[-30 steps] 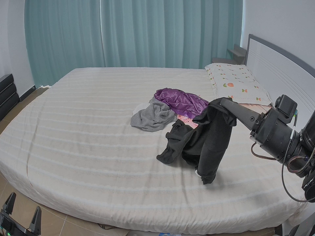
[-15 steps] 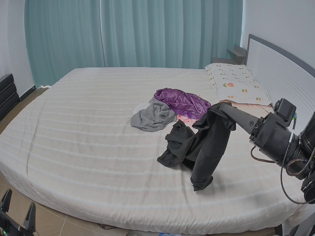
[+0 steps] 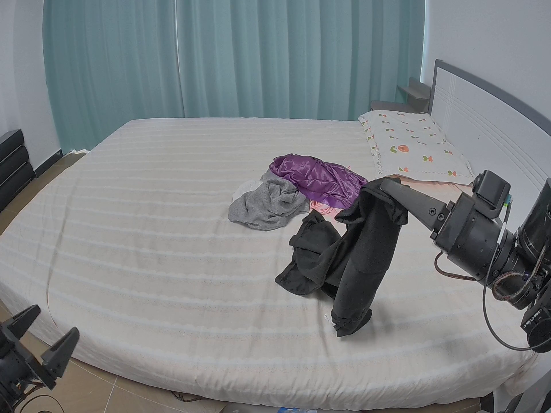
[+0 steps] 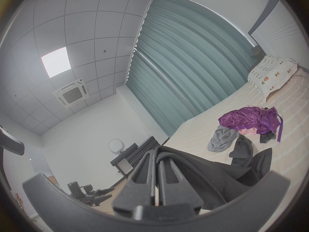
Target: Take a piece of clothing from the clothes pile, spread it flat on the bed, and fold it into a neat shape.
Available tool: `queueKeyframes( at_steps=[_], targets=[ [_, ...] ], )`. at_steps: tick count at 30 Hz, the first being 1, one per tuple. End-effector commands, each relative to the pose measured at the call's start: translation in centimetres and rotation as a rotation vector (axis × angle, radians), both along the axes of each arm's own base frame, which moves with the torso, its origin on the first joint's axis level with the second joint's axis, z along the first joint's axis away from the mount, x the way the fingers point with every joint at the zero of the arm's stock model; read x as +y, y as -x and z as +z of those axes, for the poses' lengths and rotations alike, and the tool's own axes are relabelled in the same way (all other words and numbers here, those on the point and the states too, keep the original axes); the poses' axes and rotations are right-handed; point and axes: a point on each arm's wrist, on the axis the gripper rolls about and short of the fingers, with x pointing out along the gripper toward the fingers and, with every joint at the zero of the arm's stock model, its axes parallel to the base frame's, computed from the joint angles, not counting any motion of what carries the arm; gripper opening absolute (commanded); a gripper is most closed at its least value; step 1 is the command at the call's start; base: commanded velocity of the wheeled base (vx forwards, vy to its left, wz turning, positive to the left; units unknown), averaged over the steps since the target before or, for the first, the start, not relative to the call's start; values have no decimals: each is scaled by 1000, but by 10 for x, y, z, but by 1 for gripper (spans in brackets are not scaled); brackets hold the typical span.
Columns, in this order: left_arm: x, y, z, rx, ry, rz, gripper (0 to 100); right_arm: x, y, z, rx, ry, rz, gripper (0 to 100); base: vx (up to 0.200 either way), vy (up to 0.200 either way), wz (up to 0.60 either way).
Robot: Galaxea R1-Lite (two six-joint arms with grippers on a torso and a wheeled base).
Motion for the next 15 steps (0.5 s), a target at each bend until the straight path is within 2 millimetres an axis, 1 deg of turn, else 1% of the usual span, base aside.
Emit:
queueKeyframes(
  at_steps=[1,3,5,6,11,12,15],
  targets=[
    [-21,-80,-22,430,-59,-186,100,2,-11,1,0,4,-22,0,0,0,0],
    [-30,-106,-34,485,-69,-213,100,3,-14,1,-1,2,-25,0,0,0,0],
    [-35,-116,-39,500,-75,-225,100,4,-15,3,-7,-3,-26,0,0,0,0],
    [-42,-131,-48,518,-81,-245,100,4,-16,7,-19,-10,-27,0,0,0,0],
    [-63,-158,-74,580,-115,-301,100,8,-22,8,-20,-11,-28,0,0,0,0],
    [-70,-166,-82,595,-120,-315,100,10,-25,9,-24,-14,-33,0,0,0,0],
    [-87,-181,-92,608,-80,-331,100,10,-26,16,-50,-24,-33,0,0,0,0]
  ],
)
